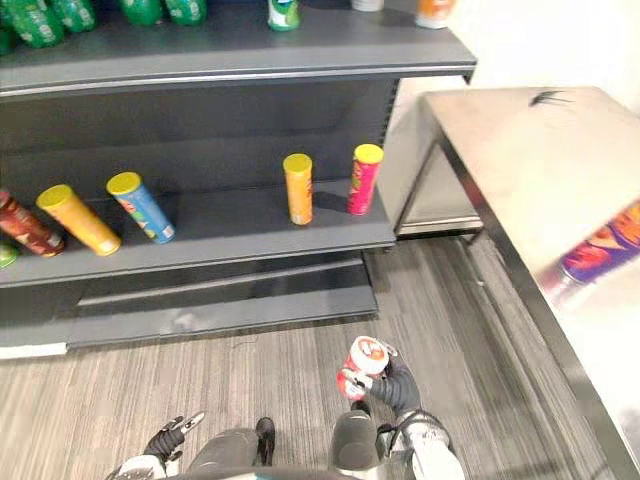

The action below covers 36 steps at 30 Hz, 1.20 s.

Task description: Put the gum and the chips on the shelf.

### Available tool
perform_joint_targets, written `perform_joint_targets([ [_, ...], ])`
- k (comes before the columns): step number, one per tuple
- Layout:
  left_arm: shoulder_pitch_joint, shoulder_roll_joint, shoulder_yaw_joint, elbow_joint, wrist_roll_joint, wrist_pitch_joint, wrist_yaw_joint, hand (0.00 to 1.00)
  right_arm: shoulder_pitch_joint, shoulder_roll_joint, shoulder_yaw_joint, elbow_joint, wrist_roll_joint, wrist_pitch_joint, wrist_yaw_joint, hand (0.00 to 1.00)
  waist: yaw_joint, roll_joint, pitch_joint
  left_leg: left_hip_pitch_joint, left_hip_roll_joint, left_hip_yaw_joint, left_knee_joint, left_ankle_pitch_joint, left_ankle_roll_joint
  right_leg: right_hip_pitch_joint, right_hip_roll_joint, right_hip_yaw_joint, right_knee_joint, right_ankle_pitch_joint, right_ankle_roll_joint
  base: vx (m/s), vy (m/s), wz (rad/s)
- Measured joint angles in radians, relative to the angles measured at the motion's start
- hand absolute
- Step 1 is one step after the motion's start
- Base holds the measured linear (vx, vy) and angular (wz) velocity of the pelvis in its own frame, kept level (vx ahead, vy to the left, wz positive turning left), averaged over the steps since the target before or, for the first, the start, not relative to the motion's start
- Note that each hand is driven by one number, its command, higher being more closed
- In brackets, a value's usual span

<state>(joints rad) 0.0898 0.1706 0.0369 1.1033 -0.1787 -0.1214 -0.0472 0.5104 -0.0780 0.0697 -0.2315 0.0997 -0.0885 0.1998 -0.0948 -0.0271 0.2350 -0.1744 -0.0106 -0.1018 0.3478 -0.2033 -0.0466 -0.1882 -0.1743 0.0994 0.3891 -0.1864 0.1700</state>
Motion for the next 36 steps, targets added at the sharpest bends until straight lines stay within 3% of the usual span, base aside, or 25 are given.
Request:
perform_joint_targets([
  [6, 0.025, -0.002, 0.007, -0.029, 0.008, 0.0, -0.007, 0.0, -0.108, -0.033, -0.069, -0.053, 0.019, -0.007, 0.001, 1.0, -0.003, 0.016, -0.022, 0.007, 0.08, -0.046, -0.212, 0.121, -0.068, -0.026, 0.057, -0.087, -0.075, 0.016, -0.053, 0.12, -0.192, 0.27],
  [11, 0.025, 0.013, 0.007, -0.028, 0.051, 0.0, -0.018, 0.0, -0.211, -0.062, -0.229, -0.137, 0.021, -0.013, -0.01, 1.0, -0.007, -0.003, -0.035, 0.042, 0.106, -0.031, -0.295, 0.151, -0.077, -0.015, 0.083, -0.061, -0.133, 0.046, -0.065, 0.12, -0.034, -0.13],
  [16, 0.024, 0.017, 0.053, -0.025, 0.072, -0.001, -0.022, 0.0, -0.335, -0.184, -0.422, -0.24, 0.075, -0.056, -0.043, 1.0, -0.014, -0.022, -0.077, 0.062, 0.107, -0.013, -0.326, 0.155, -0.072, 0.006, 0.084, -0.034, -0.186, 0.077, -0.054, 0.04, 0.027, -0.11],
  [19, 0.024, 0.016, 0.115, 0.01, 0.072, 0.0, -0.032, 0.0, -0.439, -0.273, -0.484, -0.263, 0.149, -0.078, -0.048, 1.0, -0.026, -0.05, -0.108, 0.096, 0.109, -0.014, -0.364, 0.171, -0.071, 0.03, 0.083, -0.034, -0.2, 0.077, -0.053, 0.0, 0.0, 0.0],
  [22, 0.03, 0.008, 0.162, 0.025, 0.072, 0.001, -0.041, 0.0, -0.558, -0.376, -0.484, -0.275, 0.236, -0.116, -0.038, 1.0, -0.034, -0.064, -0.141, 0.124, 0.112, -0.017, -0.422, 0.197, -0.072, 0.037, 0.084, -0.026, -0.212, 0.077, -0.053, -0.01, -0.002, 0.01],
  [28, 0.036, -0.004, 0.187, 0.043, 0.072, 0.001, -0.044, 0.0, -0.772, -0.547, -0.368, -0.239, 0.35, -0.137, -0.023, 1.0, -0.031, -0.05, -0.164, 0.132, 0.126, -0.018, -0.45, 0.217, -0.083, 0.037, 0.1, -0.009, -0.216, 0.088, -0.06, -0.05, -0.013, -0.02],
  [36, 0.039, -0.015, 0.185, 0.049, 0.071, 0.008, -0.047, 0.0, -1.17, -0.723, -0.09, 0.11, 0.393, -0.133, -0.014, 1.0, 0.004, -0.025, -0.186, 0.12, 0.167, -0.046, -0.451, 0.247, -0.106, 0.037, 0.141, -0.034, -0.224, 0.099, -0.076, -0.06, -0.054, 0.06],
])
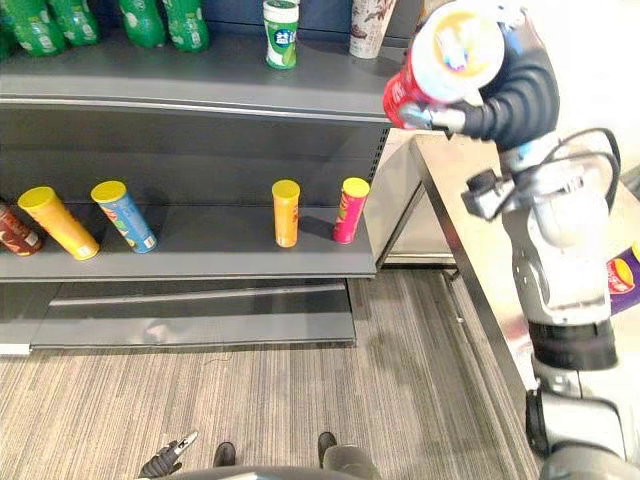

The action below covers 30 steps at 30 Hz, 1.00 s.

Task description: Put the gum and the chips on the shelf.

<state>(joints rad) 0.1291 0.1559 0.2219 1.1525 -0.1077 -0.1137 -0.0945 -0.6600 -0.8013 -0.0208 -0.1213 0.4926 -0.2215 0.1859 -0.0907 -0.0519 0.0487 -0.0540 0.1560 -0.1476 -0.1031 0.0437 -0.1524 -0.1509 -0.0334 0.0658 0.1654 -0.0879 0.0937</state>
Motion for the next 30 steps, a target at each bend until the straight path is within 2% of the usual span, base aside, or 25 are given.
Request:
perform_joint_targets([
  [1, -0.001, 0.0, 0.0, -0.001, 0.0, 0.006, -0.001, 0.0, -0.086, -0.022, 0.056, 0.088, 0.028, 0.003, -0.004, 1.0, 0.018, 0.001, -0.001, -0.004, 0.005, -0.005, 0.0, 0.004, -0.004, 0.0, 0.005, -0.006, -0.007, 0.002, -0.002, -0.07, -0.05, 0.15],
  [3, 0.0, 0.001, -0.001, 0.0, 0.0, 0.009, -0.001, 0.0, -0.172, -0.026, 0.102, 0.175, 0.036, 0.009, -0.005, 1.0, 0.023, 0.002, -0.001, -0.011, 0.007, -0.014, 0.0, 0.007, -0.007, -0.001, 0.006, -0.013, -0.008, 0.002, -0.002, -0.05, -0.029, 0.14],
  [5, 0.0, 0.002, -0.006, -0.001, -0.005, 0.015, -0.011, 0.0, -0.326, -0.047, 0.188, 0.345, 0.062, 0.036, -0.014, 1.0, 0.046, 0.001, -0.002, -0.016, 0.009, -0.029, 0.0, 0.014, -0.009, 0.002, 0.007, -0.026, -0.01, 0.006, -0.005, -0.03, -0.021, 0.16],
  [7, 0.004, 0.004, -0.021, -0.001, -0.007, 0.016, -0.022, 0.0, -0.404, -0.057, 0.234, 0.426, 0.077, 0.051, -0.025, 1.0, 0.072, 0.001, -0.002, -0.017, 0.01, -0.035, 0.0, 0.016, -0.012, 0.007, 0.009, -0.034, -0.014, 0.008, -0.006, -0.01, -0.01, 0.11],
  [10, 0.014, 0.006, -0.03, 0.0, -0.008, 0.018, -0.03, 0.0, -0.497, -0.054, 0.304, 0.517, 0.078, 0.074, -0.024, 1.0, 0.078, 0.001, -0.003, -0.025, 0.01, -0.057, 0.0, 0.02, -0.015, 0.017, 0.01, -0.054, -0.024, 0.013, -0.008, 0.01, -0.01, 0.19],
  [12, 0.012, 0.006, -0.037, -0.001, -0.008, 0.022, -0.03, 0.0, -0.556, -0.037, 0.336, 0.597, 0.077, 0.091, -0.025, 1.0, 0.096, 0.001, -0.003, -0.028, 0.013, -0.059, 0.001, 0.021, -0.017, 0.015, 0.014, -0.056, -0.024, 0.017, -0.013, 0.0, -0.004, 0.03],
  [15, 0.011, 0.007, -0.044, -0.001, -0.03, 0.027, -0.03, 0.0, -0.628, 0.025, 0.345, 0.732, 0.076, 0.122, -0.025, 1.0, 0.101, 0.001, -0.003, -0.028, 0.015, -0.062, 0.001, 0.025, -0.019, 0.016, 0.017, -0.059, -0.024, 0.018, -0.014, 0.0, 0.0, 0.0],
  [19, -0.002, 0.008, -0.062, -0.001, -0.047, 0.029, -0.03, 0.0, -0.668, 0.052, 0.349, 0.849, 0.073, 0.17, -0.025, 1.0, 0.122, 0.002, -0.002, -0.029, 0.016, -0.074, 0.001, 0.026, -0.021, 0.022, 0.017, -0.07, -0.027, 0.019, -0.015, 0.0, -0.004, 0.06],
  [27, -0.011, 0.012, -0.079, -0.001, -0.049, 0.029, -0.03, 0.0, -0.69, 0.154, 0.349, 0.972, 0.05, 0.215, -0.022, 1.0, 0.124, 0.003, -0.002, -0.032, 0.018, -0.09, 0.001, 0.026, -0.024, 0.037, 0.018, -0.088, -0.042, 0.019, -0.015, 0.0, -0.004, 0.06],
  [30, -0.011, 0.012, -0.08, -0.001, -0.049, 0.029, -0.03, 0.0, -0.691, 0.182, 0.349, 1.012, 0.004, 0.236, -0.016, 1.0, 0.124, 0.003, -0.001, -0.033, 0.019, -0.09, 0.001, 0.025, -0.025, 0.037, 0.018, -0.089, -0.044, 0.019, -0.015, 0.0, 0.0, 0.0],
])
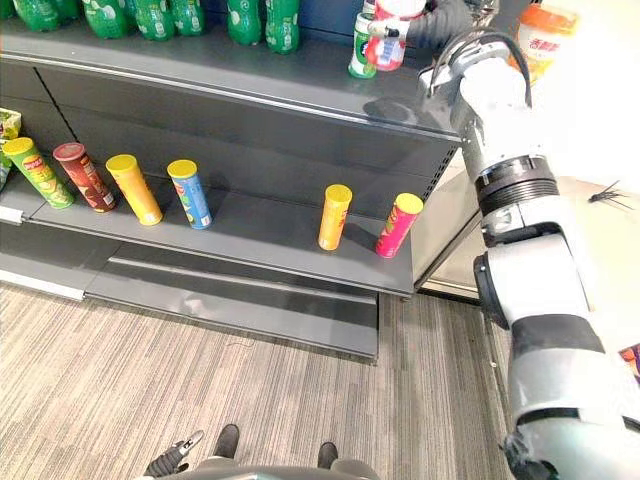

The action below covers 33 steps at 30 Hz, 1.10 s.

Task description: Put the gum and the chips on the shelf.

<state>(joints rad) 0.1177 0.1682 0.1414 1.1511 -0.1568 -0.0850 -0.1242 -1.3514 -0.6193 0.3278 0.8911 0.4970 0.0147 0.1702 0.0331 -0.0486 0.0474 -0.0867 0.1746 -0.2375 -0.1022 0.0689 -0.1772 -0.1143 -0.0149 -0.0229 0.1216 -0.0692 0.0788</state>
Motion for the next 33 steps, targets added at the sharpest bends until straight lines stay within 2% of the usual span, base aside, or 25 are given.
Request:
perform_joint_targets([
  [6, -0.009, 0.001, -0.031, 0.0, 0.0, 0.0, 0.0, 0.0, 0.0, 0.045, 0.0, 0.031, -0.078, 0.011, 0.032, 1.0, 0.002, 0.002, 0.002, -0.002, 0.005, 0.0, 0.001, -0.001, -0.001, 0.001, 0.005, 0.0, -0.006, 0.0, 0.0, 0.0, 0.0, 0.0],
  [13, -0.02, 0.001, -0.043, -0.001, 0.0, 0.0, 0.0, 0.0, 0.0, 0.079, 0.0, 0.055, -0.171, 0.018, 0.035, 1.0, 0.003, 0.005, 0.017, -0.003, 0.013, -0.009, 0.003, -0.003, -0.005, 0.009, 0.012, -0.01, -0.011, 0.0, 0.0, 0.01, -0.002, 0.03],
  [24, -0.035, 0.002, -0.057, -0.001, -0.002, 0.0, 0.0, 0.0, -0.001, 0.093, -0.046, 0.068, -0.186, 0.002, 0.024, 1.0, 0.011, 0.009, 0.032, -0.012, 0.014, -0.025, 0.002, -0.005, -0.007, 0.01, 0.013, -0.025, -0.014, -0.001, -0.001, 0.0, -0.001, 0.03],
  [27, -0.035, 0.002, -0.059, -0.002, -0.036, 0.0, 0.0, 0.0, -0.001, 0.096, -0.058, 0.068, -0.186, -0.001, 0.018, 1.0, 0.011, 0.01, 0.041, -0.011, 0.014, -0.025, 0.003, -0.005, -0.007, 0.011, 0.013, -0.025, -0.013, -0.001, -0.001, 0.0, 0.0, 0.0],
  [28, -0.035, 0.002, -0.059, -0.004, -0.036, 0.0, 0.0, 0.0, -0.001, 0.101, -0.065, 0.068, -0.186, -0.005, 0.014, 0.0, 0.011, 0.01, 0.046, -0.012, 0.014, -0.025, 0.003, -0.005, -0.007, 0.01, 0.013, -0.025, -0.013, -0.001, -0.001, 0.0, 0.0, 0.0],
  [33, -0.036, 0.002, -0.059, -0.005, -0.037, 0.0, 0.0, 0.0, 0.0, 0.127, -0.091, 0.095, -0.213, -0.014, 0.006, 0.0, 0.012, 0.01, 0.047, -0.014, 0.014, -0.025, 0.006, -0.005, -0.007, 0.008, 0.013, -0.024, -0.013, -0.001, -0.001, 0.0, 0.0, 0.0],
])
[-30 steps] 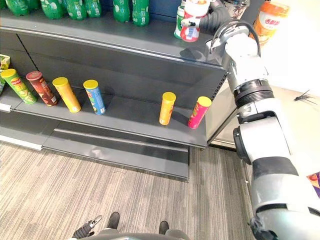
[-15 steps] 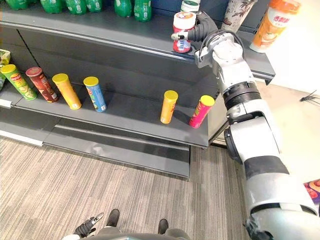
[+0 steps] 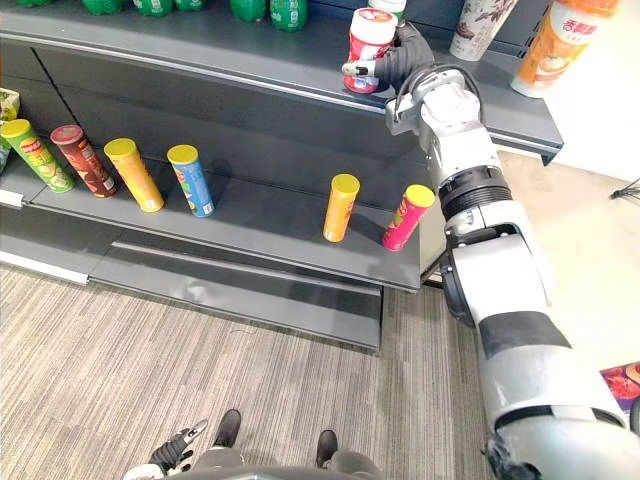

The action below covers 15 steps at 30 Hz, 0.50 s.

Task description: Put the gum and the chips on the shelf.

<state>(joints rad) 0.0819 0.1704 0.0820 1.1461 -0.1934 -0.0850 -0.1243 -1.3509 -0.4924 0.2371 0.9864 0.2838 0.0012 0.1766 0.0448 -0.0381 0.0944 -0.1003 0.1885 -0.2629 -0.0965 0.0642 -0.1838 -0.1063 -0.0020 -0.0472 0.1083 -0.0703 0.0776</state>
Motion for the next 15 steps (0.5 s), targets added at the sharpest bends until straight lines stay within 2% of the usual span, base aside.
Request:
perform_joint_targets([
  [8, 0.0, 0.001, 0.002, -0.005, 0.0, 0.0, 0.0, 0.0, -0.002, 0.0, 0.0, 0.014, 0.0, -0.003, -0.004, 0.0, 0.003, -0.006, 0.003, 0.012, 0.001, 0.004, 0.0, 0.0, 0.0, 0.009, 0.001, 0.005, 0.0, 0.0, 0.0, 0.0, 0.001, -0.01],
  [15, 0.002, 0.006, 0.006, -0.014, 0.0, 0.0, 0.0, 0.0, -0.067, -0.025, 0.002, 0.059, 0.001, 0.033, -0.004, 0.0, 0.002, -0.017, 0.011, 0.021, 0.006, 0.028, 0.0, 0.0, 0.0, 0.008, 0.006, 0.024, -0.004, 0.005, -0.004, 0.0, 0.001, -0.08],
])
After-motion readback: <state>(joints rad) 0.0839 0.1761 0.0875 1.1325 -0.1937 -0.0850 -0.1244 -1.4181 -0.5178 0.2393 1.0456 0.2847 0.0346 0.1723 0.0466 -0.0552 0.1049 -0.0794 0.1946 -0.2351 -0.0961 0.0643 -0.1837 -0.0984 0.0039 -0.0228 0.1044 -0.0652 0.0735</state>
